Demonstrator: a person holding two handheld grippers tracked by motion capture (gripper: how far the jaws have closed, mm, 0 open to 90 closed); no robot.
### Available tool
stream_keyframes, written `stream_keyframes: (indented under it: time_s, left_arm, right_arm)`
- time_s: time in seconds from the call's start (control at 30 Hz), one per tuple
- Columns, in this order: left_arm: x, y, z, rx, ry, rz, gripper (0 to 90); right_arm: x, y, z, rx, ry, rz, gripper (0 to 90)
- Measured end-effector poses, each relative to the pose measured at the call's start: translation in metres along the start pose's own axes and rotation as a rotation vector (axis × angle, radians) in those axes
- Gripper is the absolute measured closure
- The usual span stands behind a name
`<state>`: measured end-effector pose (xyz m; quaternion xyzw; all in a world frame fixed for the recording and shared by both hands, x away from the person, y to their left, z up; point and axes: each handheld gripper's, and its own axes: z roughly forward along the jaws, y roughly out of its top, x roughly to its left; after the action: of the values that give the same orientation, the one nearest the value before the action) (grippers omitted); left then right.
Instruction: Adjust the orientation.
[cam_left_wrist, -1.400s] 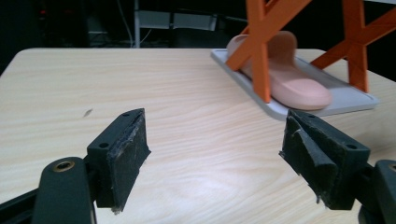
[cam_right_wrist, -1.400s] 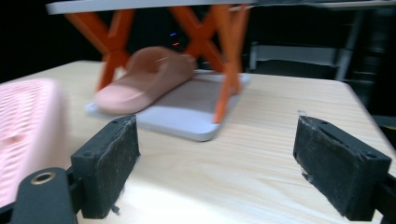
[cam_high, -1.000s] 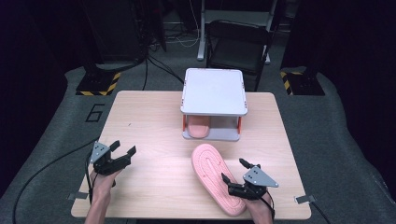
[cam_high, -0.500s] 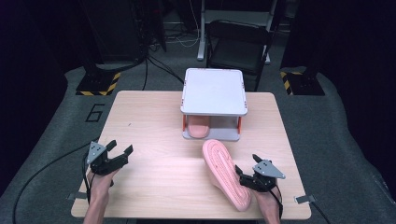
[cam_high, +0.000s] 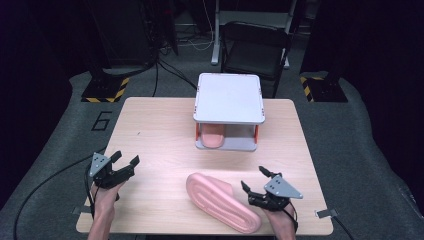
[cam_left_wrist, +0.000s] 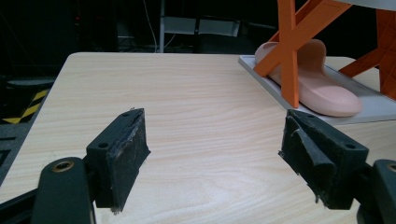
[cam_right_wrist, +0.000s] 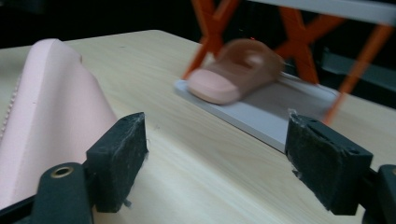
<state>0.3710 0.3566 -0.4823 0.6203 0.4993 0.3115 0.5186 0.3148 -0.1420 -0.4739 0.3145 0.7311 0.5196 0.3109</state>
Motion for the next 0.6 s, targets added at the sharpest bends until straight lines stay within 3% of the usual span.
stream_keyframes:
  time_s: [0.07, 0.1, 0.13, 0.23, 0.27, 0.33, 0.4, 0.47, 0.5, 0.53, 0.6]
  left_arm:
    - [0.000, 0.001, -0.002, 0.000, 0.001, -0.004, 22.3]
    - [0.000, 0.001, -0.002, 0.000, 0.001, -0.004, 22.4]
    - [0.001, 0.001, -0.002, -0.008, 0.003, -0.004, 22.4]
    - [0.002, 0.002, -0.003, -0.005, 0.003, -0.006, 22.4]
    - [0.002, 0.002, -0.003, -0.009, 0.004, -0.006, 22.4]
    - [0.003, 0.001, -0.003, -0.008, 0.007, -0.012, 22.4]
    - [0.003, 0.001, -0.004, -0.005, 0.007, -0.013, 22.4]
    - [0.003, 0.002, -0.004, -0.003, 0.008, -0.011, 22.4]
    - [0.003, 0.002, -0.004, -0.003, 0.008, -0.011, 22.4]
    - [0.003, 0.002, -0.004, -0.002, 0.011, -0.011, 22.4]
    - [0.002, 0.001, -0.003, -0.010, 0.010, -0.014, 22.4]
  right_arm:
    - [0.022, 0.007, 0.002, 0.009, 0.075, -0.043, 21.1]
    - [0.022, 0.007, 0.002, 0.009, 0.075, -0.043, 21.1]
    - [0.030, 0.008, 0.006, 0.015, 0.142, -0.036, 21.9]
    - [0.031, 0.010, 0.008, 0.018, 0.137, -0.034, 21.9]
    - [0.029, 0.010, 0.010, 0.016, 0.135, -0.002, 21.9]
    - [0.026, 0.010, 0.011, 0.013, 0.130, -0.012, 21.9]
    - [0.019, 0.007, 0.010, 0.020, 0.120, 0.030, 22.2]
    - [0.015, 0.005, 0.007, 0.036, 0.148, 0.077, 24.5]
    - [0.015, 0.005, 0.007, 0.036, 0.148, 0.077, 24.5]
    - [0.013, 0.003, 0.002, 0.025, 0.188, 0.128, 26.6]
    - [0.011, 0.002, 0.002, 0.019, 0.213, 0.130, 27.8]
